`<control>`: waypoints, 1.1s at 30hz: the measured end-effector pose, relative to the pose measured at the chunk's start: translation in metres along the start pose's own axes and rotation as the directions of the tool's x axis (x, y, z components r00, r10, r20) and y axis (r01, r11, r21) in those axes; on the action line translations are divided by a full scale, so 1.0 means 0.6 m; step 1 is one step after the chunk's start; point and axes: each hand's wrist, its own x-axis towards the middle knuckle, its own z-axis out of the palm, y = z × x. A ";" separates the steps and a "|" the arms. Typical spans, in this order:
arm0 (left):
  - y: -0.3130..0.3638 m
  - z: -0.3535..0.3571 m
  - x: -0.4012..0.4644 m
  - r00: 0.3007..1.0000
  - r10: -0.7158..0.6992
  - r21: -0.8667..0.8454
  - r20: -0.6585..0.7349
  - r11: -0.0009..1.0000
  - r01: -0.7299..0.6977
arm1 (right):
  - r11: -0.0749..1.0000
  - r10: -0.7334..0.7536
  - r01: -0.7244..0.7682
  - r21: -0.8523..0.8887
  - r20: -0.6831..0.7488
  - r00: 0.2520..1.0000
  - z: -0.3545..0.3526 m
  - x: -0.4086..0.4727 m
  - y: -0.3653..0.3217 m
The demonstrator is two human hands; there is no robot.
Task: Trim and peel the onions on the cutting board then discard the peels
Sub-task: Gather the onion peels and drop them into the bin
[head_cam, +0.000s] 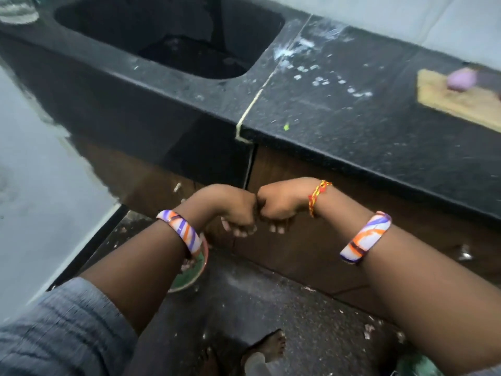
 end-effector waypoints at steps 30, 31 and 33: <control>0.663 -0.326 0.389 0.563 0.316 0.082 -0.764 0.912 -0.401 | 0.862 0.494 -0.314 0.399 -0.799 0.342 -0.354 -0.219 0.724; 0.661 -0.328 0.403 0.575 0.289 0.076 -0.765 0.928 -0.364 | 0.843 0.529 -0.318 0.434 -0.777 0.342 -0.358 -0.210 0.736; 0.656 -0.331 0.430 0.626 0.241 0.056 -0.742 0.952 -0.300 | 0.816 0.573 -0.332 0.473 -0.738 0.356 -0.371 -0.189 0.765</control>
